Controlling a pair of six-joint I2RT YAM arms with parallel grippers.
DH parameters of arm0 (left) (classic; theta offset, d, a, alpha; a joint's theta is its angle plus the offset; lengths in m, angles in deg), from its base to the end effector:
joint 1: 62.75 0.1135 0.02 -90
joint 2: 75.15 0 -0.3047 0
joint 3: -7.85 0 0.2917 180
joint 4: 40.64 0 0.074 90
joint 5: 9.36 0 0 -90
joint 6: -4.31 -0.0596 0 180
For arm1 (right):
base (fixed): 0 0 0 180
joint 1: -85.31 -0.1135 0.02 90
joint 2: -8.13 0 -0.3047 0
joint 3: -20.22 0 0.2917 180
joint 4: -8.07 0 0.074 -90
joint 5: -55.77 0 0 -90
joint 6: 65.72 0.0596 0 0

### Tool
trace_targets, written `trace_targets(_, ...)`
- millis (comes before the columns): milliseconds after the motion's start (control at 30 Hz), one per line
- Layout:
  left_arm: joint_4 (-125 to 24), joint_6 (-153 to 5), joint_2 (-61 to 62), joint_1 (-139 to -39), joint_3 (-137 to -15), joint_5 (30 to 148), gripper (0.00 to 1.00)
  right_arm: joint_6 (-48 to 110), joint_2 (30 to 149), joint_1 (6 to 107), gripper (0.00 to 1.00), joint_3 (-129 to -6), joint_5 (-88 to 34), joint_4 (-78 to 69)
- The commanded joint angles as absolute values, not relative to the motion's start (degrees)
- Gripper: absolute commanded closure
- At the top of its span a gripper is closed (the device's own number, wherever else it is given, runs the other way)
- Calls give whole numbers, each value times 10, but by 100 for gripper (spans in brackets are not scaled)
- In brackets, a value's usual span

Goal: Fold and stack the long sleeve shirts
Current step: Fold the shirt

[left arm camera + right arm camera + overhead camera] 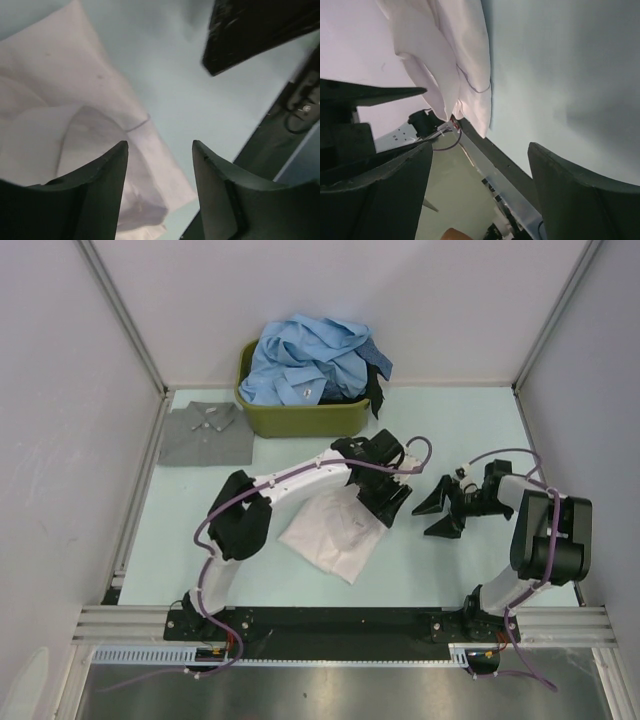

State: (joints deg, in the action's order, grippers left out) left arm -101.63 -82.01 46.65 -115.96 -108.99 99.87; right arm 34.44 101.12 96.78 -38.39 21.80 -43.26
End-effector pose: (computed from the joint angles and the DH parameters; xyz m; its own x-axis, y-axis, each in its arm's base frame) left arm 0.2983 -0.4316 0.2283 -0.5995 0.7004 -0.3874 0.7997 0.5040 -0.3263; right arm 0.2888 -0.0082 0.1461 -0.9531 0.2940 0.0723 0.2219 0.5162 0.8272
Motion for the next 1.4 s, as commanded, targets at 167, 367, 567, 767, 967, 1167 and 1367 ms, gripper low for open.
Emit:
trace_targets(167, -932, -823, 247, -1082, -927, 1193, 38, 572, 942, 912, 4, -287, 213, -247)
trace_targets(367, -929, -856, 177, -922, -845, 1211, 36, 710, 990, 800, 3, -254, 166, -11)
trace_targets(567, -946, -856, 158, -812, -824, 1208, 36, 757, 1055, 709, 3, -283, 121, 49)
trace_targets(767, -946, -875, 129, -778, -779, 1190, 35, 716, 1054, 698, 48, -305, 43, -58)
trace_targets(967, -927, -905, 111, -770, -739, 1243, 31, 460, 1097, 755, 100, -449, 29, -307)
trace_targets(1167, -900, -947, 102, -771, -689, 1326, 34, 99, 1237, 775, 100, -694, -12, -563)
trace_targets(1367, -854, -962, 84, -771, -644, 1327, 35, -158, 1382, 736, 100, -898, -49, -717)
